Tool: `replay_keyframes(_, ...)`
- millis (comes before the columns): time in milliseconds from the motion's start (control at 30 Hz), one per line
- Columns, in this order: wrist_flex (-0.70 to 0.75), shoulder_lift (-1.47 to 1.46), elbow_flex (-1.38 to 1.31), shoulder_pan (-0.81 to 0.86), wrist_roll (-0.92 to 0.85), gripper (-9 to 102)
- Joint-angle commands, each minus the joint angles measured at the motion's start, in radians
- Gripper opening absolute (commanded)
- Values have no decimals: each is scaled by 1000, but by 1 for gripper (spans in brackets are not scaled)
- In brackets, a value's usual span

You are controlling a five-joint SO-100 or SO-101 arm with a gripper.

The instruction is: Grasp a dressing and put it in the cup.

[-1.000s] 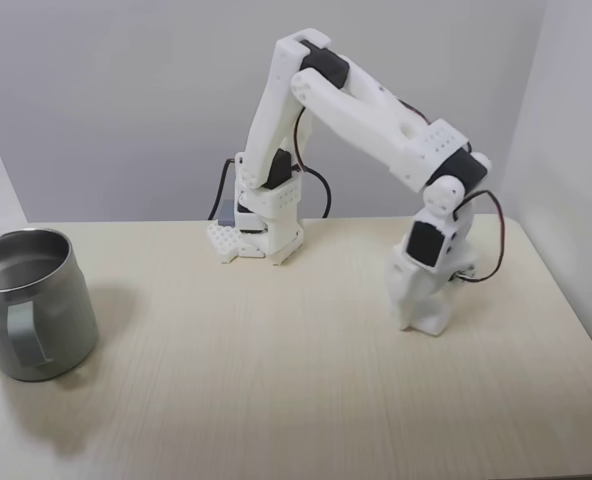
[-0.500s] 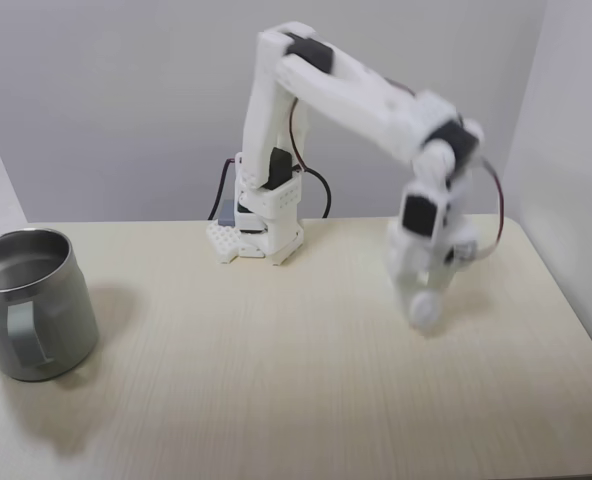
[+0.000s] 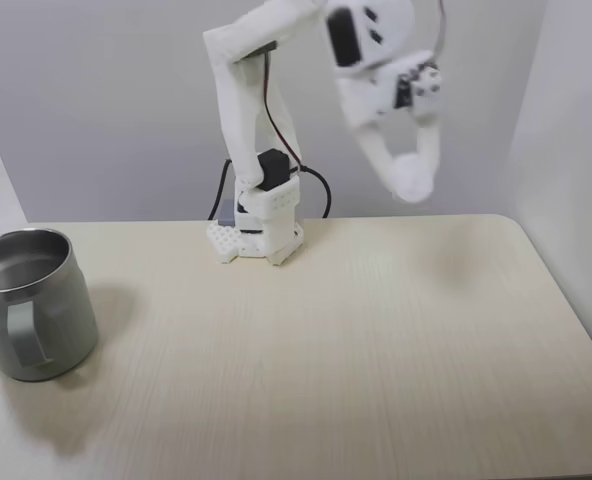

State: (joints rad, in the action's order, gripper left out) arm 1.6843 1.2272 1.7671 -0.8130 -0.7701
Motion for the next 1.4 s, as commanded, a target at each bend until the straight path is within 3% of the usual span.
replay_keyframes(0, 21, -40, 69, 163, 57, 0)
replay_keyframes(400, -25, 32, 253, 1039, 244, 0)
replay_keyframes(700, -64, 92, 316, 1497, 298, 0)
replay_keyframes(1000, -61, 281, 296, 1664, 261, 0)
replay_keyframes(1367, -264, 387, 106, 1706, 209, 0)
